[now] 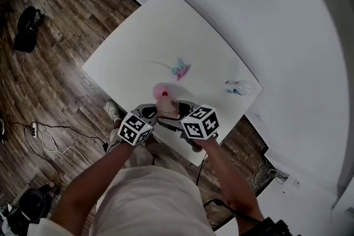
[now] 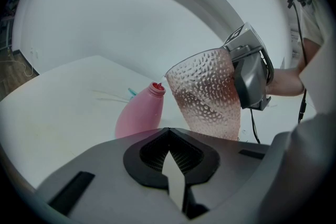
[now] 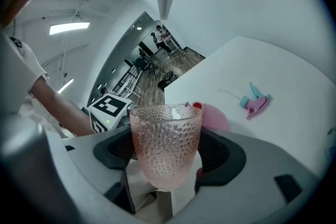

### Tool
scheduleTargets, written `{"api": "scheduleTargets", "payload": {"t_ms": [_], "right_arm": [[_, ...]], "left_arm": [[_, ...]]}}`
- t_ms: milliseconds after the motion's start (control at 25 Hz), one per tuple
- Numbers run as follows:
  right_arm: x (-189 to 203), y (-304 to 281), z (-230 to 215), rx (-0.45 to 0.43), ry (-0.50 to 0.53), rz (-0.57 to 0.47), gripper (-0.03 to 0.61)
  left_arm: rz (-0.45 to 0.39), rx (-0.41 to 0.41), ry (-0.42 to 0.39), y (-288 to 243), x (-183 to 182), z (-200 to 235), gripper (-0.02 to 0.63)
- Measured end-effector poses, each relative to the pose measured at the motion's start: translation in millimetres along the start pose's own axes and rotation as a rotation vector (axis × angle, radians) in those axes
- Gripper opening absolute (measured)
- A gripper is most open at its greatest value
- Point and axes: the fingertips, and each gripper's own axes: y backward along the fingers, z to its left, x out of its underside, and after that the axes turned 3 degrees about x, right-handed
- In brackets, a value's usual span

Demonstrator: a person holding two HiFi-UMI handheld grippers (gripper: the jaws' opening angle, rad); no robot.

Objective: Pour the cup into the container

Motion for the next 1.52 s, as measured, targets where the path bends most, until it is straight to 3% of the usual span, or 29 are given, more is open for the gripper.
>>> {"api": "scheduleTargets", "payload": {"t_ms": [1520], "right_arm": [[-3.7,-0.6,3.6,-0.014,-0.039,0.027,0.360]], "left_arm": [[-0.008,0.012,0.003,4.3,-2.1,-0.3,0.011]]}}
